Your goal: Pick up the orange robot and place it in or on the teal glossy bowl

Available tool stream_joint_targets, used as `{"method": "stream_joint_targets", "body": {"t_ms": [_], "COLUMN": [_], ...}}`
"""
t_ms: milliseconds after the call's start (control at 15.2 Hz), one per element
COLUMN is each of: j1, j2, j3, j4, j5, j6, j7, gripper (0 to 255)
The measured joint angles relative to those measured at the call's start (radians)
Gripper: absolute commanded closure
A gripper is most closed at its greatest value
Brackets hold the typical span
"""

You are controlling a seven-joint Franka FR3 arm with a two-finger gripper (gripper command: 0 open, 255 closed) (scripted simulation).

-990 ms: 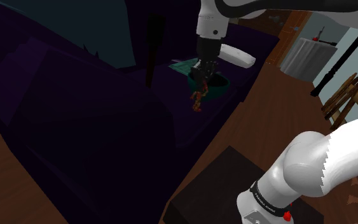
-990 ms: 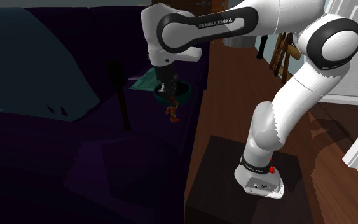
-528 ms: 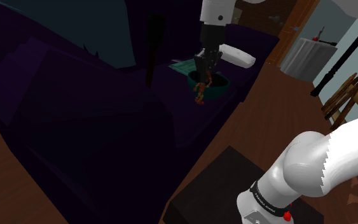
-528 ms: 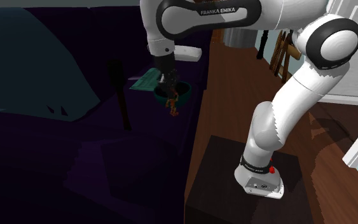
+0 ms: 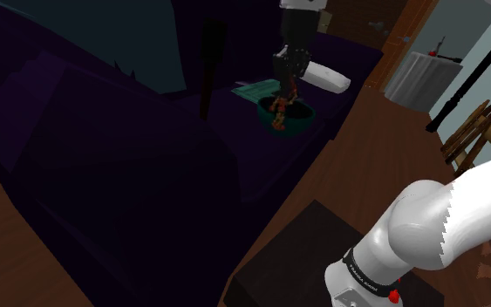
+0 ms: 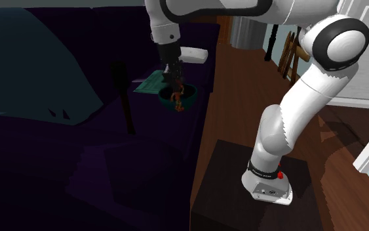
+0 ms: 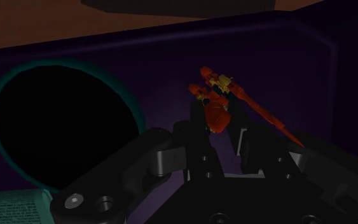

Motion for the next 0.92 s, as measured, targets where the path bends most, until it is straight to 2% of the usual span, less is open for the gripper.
{"method": "stream_joint_targets", "body": {"t_ms": [528, 924], "j1": [-0.003, -0.045], "j2": [0.039, 0.085], "j3": [-0.001, -0.077], "j4": [0.141, 0.190], "j5": [-0.006, -0.054], "j6": [-0.102, -0.103], "j7": [0.000, -0.119], "gripper": [255, 255]}}
